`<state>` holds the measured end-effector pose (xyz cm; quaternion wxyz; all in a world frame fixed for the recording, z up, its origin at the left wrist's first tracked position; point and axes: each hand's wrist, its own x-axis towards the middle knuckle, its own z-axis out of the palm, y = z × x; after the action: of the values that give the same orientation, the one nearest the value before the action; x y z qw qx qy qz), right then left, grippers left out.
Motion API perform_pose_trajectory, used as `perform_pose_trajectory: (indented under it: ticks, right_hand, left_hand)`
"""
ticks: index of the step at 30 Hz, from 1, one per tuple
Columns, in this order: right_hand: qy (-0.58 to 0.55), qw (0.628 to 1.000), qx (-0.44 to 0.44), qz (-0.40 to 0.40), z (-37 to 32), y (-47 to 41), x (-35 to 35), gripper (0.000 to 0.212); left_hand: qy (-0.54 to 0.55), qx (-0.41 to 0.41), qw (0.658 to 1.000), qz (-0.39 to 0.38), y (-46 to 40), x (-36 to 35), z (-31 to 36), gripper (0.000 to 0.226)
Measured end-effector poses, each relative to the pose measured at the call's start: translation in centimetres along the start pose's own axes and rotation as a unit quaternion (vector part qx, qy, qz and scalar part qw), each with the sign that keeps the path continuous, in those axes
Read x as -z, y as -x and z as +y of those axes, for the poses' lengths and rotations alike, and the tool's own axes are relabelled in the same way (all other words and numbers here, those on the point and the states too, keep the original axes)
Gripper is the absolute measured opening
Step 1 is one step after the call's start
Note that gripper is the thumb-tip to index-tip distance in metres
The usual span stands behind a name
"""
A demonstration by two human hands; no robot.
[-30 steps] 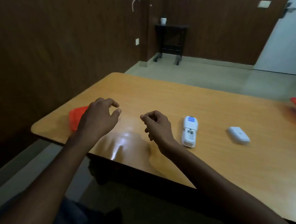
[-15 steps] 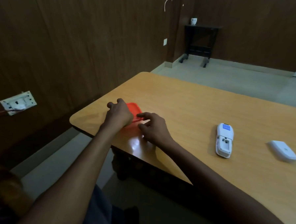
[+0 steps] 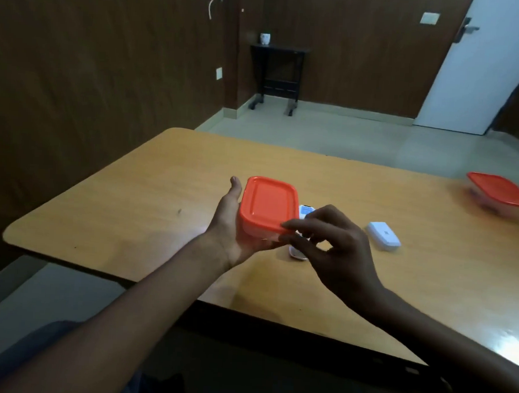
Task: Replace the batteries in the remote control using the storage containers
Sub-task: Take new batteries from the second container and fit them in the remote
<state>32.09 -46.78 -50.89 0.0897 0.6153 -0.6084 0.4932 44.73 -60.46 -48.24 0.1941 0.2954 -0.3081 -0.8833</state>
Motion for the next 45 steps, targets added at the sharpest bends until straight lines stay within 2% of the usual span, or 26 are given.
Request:
perform_pose_trajectory:
  ticks: [4,6,9,11,14,18,21,25,28,31,33,38,45]
  right_hand:
    - [0.099,0.989,0.109,-0.022,2.0,1.5,3.4,0.023]
    - [0.124,0.978,0.154,-0.069,2.9,1.7,4.6,0.027]
    - [0.121,0.974,0.161,-0.101,3.6,1.8,6.2,0.035]
    - [0.097,0.983,0.112,-0.106,3.5,1.9,7.1,0.043]
    - [0.052,0.996,-0.021,-0.067,3.1,2.3,7.8,0.051]
    - [0.026,0.986,-0.166,0.01,3.0,1.4,8.5,0.05]
    - [0.006,0.976,-0.213,0.037,3.5,0.8,9.7,0.037]
    - [0.068,0.992,-0.104,0.033,3.9,0.8,10.1,0.03]
    - [0.123,0.991,-0.041,0.043,4.1,1.3,9.9,0.025]
    - [0.169,0.984,-0.01,0.05,3.6,2.1,9.4,0.026]
    - [0.187,0.981,0.009,0.052,3.4,2.4,9.1,0.024]
    - [0.161,0.985,-0.007,0.052,3.6,2.2,9.6,0.029]
    - [0.134,0.988,-0.047,0.069,3.8,2.7,9.4,0.027]
  left_hand:
    - [-0.003,0.046,0.994,-0.099,-0.8,-2.4,-2.4,0.085]
    - [-0.028,0.063,0.991,-0.111,-1.3,-3.3,-3.2,0.077]
    - [-0.058,0.072,0.99,-0.11,-2.2,-4.3,-3.9,0.072]
    - [-0.076,0.053,0.99,-0.107,-2.7,-5.0,-4.4,0.069]
    - [-0.118,-0.009,0.988,-0.1,-2.9,-6.0,-6.4,0.061]
    - [-0.202,-0.069,0.967,-0.136,-3.3,-6.7,-9.0,0.048]
    - [-0.259,-0.111,0.951,-0.129,-4.1,-7.1,-9.6,0.061]
    - [-0.259,-0.174,0.945,-0.096,-4.7,-7.5,-10.2,0.074]
    - [-0.31,-0.223,0.92,-0.083,-4.8,-8.0,-10.2,0.084]
    - [-0.367,-0.248,0.893,-0.083,-4.7,-8.7,-10.6,0.076]
    - [-0.372,-0.26,0.888,-0.07,-4.9,-8.8,-11.0,0.072]
    - [-0.361,-0.288,0.886,-0.047,-4.9,-9.3,-11.8,0.094]
    - [-0.363,-0.295,0.883,-0.03,-4.4,-9.1,-12.0,0.095]
